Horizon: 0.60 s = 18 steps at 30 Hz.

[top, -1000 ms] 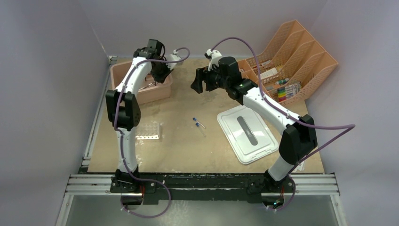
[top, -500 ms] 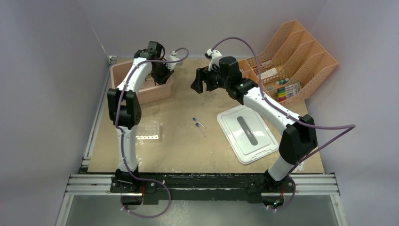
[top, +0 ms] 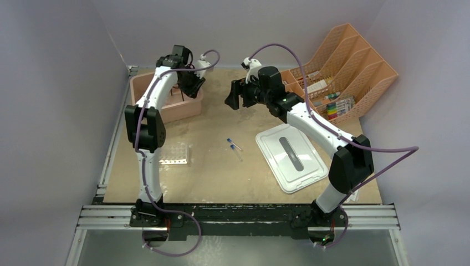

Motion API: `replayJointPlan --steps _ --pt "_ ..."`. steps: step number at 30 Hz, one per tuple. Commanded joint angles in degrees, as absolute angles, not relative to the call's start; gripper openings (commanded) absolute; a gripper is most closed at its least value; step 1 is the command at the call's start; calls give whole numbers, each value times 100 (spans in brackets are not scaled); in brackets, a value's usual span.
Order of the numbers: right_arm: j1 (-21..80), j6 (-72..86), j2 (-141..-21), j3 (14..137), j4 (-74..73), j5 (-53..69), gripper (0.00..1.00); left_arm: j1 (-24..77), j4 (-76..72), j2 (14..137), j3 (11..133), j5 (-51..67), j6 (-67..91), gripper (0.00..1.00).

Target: Organize the chemistry lab equipment

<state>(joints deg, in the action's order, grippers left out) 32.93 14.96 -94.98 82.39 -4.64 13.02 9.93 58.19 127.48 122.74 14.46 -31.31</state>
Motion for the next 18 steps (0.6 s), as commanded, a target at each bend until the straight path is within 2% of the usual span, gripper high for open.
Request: replayJointPlan --steps 1,4,7,13,18 --pt "3273 1541 -9309 8261 -353 1354 81 885 5666 12044 12606 1635 -2787 33" --pt "3275 1588 -9262 8198 -349 1306 81 853 5474 11719 12604 1556 -2497 37" --pt "3271 1621 -9209 8104 -306 1218 81 852 5166 11377 12589 1359 -1962 45" --pt "3270 1631 -9096 8030 -421 898 81 853 3851 10341 11649 1435 -757 55" --pt "3275 1666 -9021 7987 -689 581 81 853 2861 9392 10588 863 568 55"
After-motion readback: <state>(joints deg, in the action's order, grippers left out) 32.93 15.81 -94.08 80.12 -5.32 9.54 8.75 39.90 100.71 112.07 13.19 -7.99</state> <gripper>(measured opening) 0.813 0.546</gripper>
